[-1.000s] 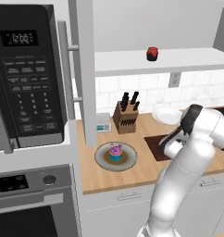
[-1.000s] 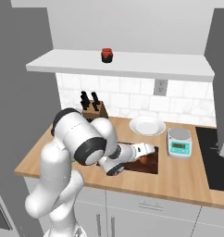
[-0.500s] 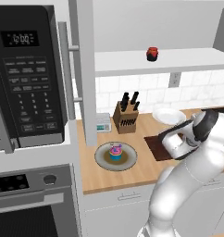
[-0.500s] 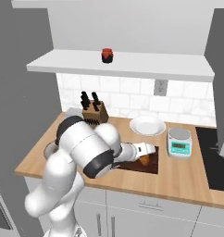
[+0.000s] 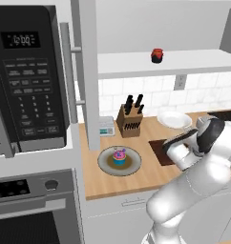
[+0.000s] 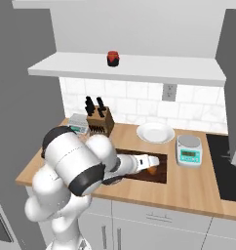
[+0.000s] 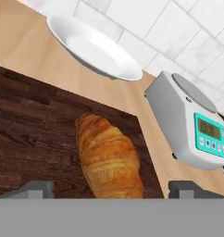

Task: From the different types of pastries on the counter, select a croissant and place it on the cutting board. Then retrieve a jar of jam from the cabinet and place it alongside the croissant on the cutting board.

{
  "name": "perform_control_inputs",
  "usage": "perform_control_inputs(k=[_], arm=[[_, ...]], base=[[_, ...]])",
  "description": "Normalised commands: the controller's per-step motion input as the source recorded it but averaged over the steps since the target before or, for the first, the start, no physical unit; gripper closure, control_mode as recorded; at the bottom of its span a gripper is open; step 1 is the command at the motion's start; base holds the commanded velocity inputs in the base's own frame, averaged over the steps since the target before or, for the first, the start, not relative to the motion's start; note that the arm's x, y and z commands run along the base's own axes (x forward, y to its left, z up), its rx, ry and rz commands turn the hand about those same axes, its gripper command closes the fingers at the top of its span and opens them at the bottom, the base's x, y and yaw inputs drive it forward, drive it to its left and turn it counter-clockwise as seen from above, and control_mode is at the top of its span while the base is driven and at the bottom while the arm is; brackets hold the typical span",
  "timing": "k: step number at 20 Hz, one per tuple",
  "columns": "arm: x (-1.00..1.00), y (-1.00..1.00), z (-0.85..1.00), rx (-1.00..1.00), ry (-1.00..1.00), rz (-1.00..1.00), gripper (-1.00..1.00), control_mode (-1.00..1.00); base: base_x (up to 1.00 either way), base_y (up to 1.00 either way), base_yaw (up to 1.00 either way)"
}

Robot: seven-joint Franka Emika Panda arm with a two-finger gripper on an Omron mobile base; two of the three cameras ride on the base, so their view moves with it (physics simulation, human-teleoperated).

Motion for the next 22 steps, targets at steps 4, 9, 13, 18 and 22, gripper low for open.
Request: perform_control_inputs(k=[4,9,13,18,22], arm=[[-0.88,-0.03,0.92,0.06,-0.16,0.00,-1.00,-1.00],[-0.97,-0.03,0.91,0.10,-0.19,0.00,-1.00,-1.00],[-0.36,-0.11,0.85,0.24,-0.01,0.06,-1.00,-1.00],[-0.02,-0.39,0.83,0.43,0.17,0.15,-1.00,-1.00],[-0.22,-0.18,0.80,0.45,0.19,0.21,-1.00,-1.00]], base=[[0.00,0.00,0.00],[0.00,0.00,0.00],[0.00,0.00,0.00],[0.00,0.00,0.00],[0.00,0.00,0.00]])
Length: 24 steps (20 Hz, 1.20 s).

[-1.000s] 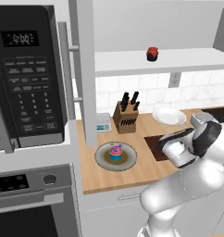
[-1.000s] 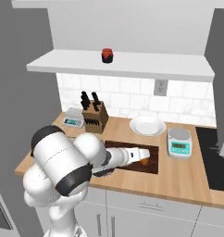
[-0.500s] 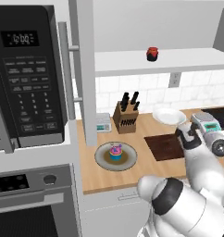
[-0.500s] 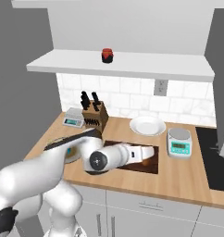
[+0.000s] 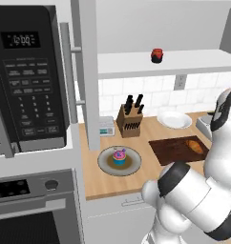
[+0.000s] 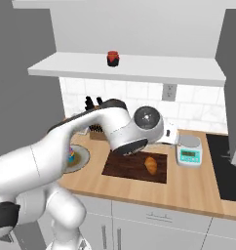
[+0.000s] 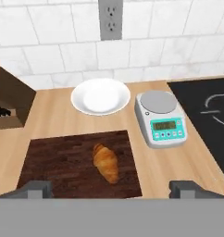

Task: From the different types of pastries on the counter, select a croissant and place it on the cutting board. Then retrieve a jar of jam from the cabinet and place it alongside the croissant on the cutting board.

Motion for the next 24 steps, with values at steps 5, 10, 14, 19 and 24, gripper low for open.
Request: perform_control_inputs(k=[5,10,14,19,24], arm=[[-0.36,-0.11,0.50,0.54,0.11,0.24,-1.00,-1.00],[-0.38,0.03,0.55,0.38,0.09,0.21,-1.00,-1.00],[-0.09,0.50,0.52,0.04,0.01,0.15,-1.00,-1.00],[-0.33,0.85,0.67,-0.09,-0.14,0.13,-1.00,-1.00],[-0.81,0.90,0.32,-0.22,-0.37,0.13,-1.00,-1.00]], base=[[0.00,0.00,0.00],[0.00,0.00,0.00],[0.00,0.00,0.00],[0.00,0.00,0.00],[0.00,0.00,0.00]])
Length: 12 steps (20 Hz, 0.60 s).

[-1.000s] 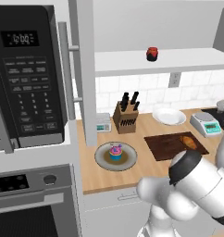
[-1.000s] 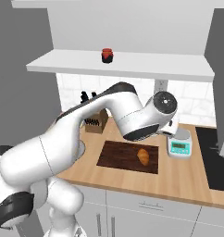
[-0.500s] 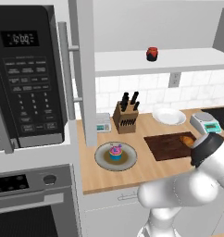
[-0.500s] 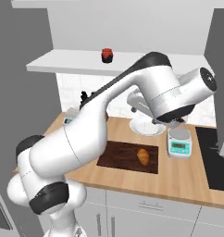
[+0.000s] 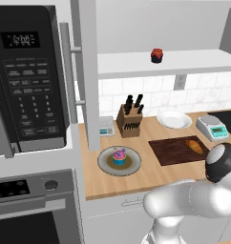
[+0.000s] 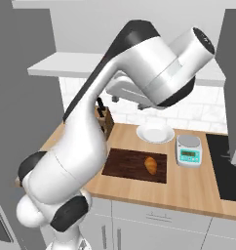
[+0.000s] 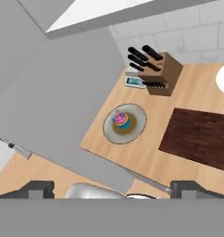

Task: From the different types of pastries on the counter, select a croissant and place it on the cutting board. Then retrieve a jar of jam from the cabinet and place it alongside the croissant on the cutting board.

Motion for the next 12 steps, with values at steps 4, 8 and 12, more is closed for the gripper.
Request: perform_control_inputs(k=[4,8,12], arm=[[-1.00,0.90,0.04,-0.31,-0.57,0.07,-1.00,-1.00],[-0.90,0.72,0.22,-0.34,-0.65,0.04,-1.00,-1.00],[-0.18,0.67,0.44,-0.18,-0.39,-0.09,-1.00,-1.00]], base=[[0.00,0.00,0.00],[0.00,0.00,0.00],[0.00,0.00,0.00]])
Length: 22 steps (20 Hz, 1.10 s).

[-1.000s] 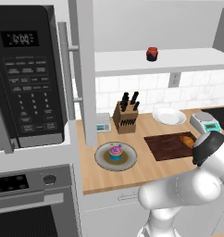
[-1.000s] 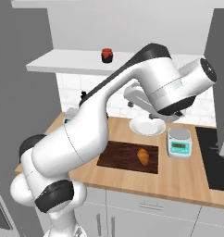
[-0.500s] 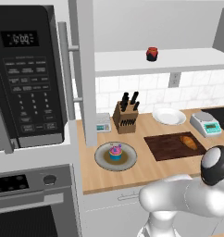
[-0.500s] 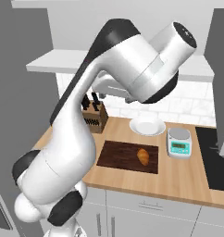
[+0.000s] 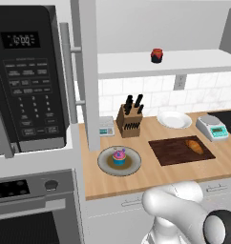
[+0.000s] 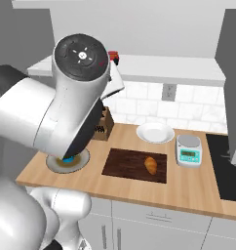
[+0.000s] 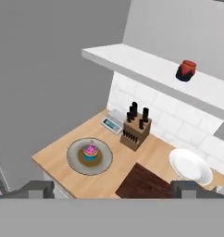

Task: From the different types of pastries on the counter, select a croissant and place it on the cutting board. Then retrieve a jar of jam from the cabinet and place it alongside the croissant on the cutting board.

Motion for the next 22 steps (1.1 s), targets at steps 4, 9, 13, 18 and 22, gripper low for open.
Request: perform_control_inputs(k=[4,9,13,18,22], arm=[[0.58,0.67,0.33,-0.10,-0.14,-0.18,-1.00,-1.00],[0.79,0.32,0.32,-0.01,0.00,-0.25,-1.00,-1.00],[0.82,0.24,0.02,0.00,0.00,-0.27,-1.00,-1.00],[0.69,0.07,0.14,0.04,0.03,-0.28,-1.00,-1.00],[0.52,0.10,0.05,0.04,0.01,-0.27,-1.00,-1.00]], base=[[0.00,0.00,0.00],[0.00,0.00,0.00],[0.00,0.00,0.00],[0.00,0.00,0.00],[0.00,0.00,0.00]])
